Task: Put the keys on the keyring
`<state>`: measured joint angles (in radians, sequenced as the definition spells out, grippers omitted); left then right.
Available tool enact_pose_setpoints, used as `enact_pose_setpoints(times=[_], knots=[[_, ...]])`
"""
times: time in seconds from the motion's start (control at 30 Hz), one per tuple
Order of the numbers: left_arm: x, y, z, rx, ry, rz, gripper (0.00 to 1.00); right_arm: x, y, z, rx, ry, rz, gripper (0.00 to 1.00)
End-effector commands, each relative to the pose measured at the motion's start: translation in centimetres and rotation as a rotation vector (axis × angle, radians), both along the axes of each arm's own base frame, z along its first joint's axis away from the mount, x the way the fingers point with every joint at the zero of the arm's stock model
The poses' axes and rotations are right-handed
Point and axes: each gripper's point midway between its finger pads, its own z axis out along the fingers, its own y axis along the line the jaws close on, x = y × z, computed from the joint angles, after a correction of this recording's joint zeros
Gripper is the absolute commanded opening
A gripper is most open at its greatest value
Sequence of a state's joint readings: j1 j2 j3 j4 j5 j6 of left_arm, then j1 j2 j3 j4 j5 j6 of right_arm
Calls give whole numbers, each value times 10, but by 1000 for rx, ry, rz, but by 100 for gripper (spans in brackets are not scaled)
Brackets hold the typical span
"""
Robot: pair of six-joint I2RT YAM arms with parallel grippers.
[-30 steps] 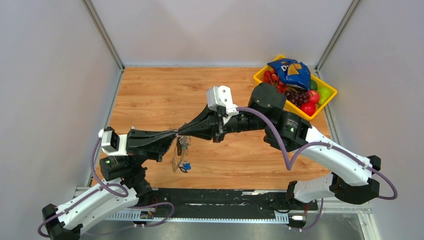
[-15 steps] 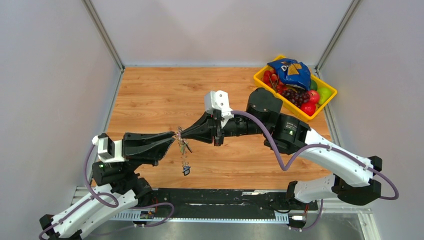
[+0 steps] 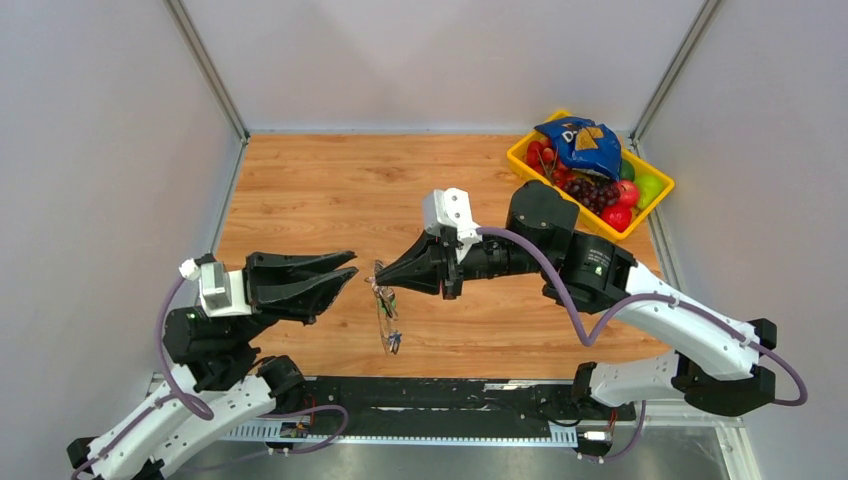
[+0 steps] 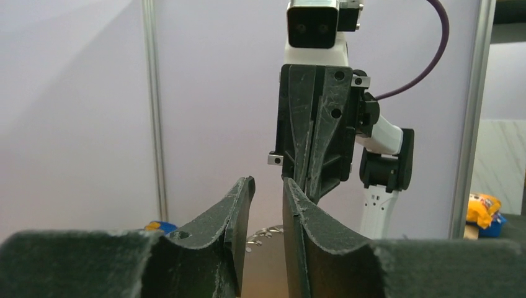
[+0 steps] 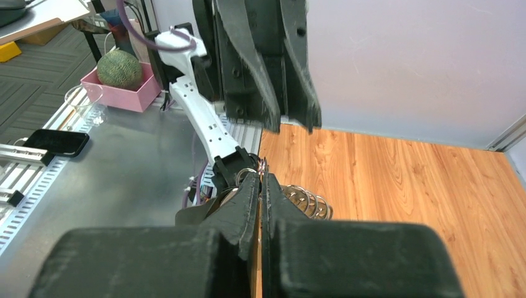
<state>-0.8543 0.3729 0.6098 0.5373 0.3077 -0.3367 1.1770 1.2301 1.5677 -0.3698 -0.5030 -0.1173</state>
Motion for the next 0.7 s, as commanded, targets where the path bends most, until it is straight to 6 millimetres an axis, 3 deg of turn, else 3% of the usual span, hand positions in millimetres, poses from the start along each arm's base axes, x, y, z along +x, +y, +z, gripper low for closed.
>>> enact_pose_setpoints(times=[0.0,0.17,0.2,0.23,0.27,0.3,0.67], knots=[[0,-8,-5,176,9,21,35,-10,-16,5,4,-31,23,0],[-16,-10,-3,306,19,-47,38,-12,-21,-14,-56,-29,29,0],[-18,-14,-16,372,52,-76,38,-13,-22,-17,-69,-27,35,0],[-20,-14,-7,390,43,-79,38,-14,-23,-20,-79,-27,41,0],[-20,-17,-20,457,86,-99,38,-16,-24,-23,-91,-23,52,0],[-20,-17,-13,475,85,-99,38,-17,-25,-25,-101,-20,59,0],[-31,-30,-70,824,240,-260,34,-30,-35,-45,-187,-1,123,0]])
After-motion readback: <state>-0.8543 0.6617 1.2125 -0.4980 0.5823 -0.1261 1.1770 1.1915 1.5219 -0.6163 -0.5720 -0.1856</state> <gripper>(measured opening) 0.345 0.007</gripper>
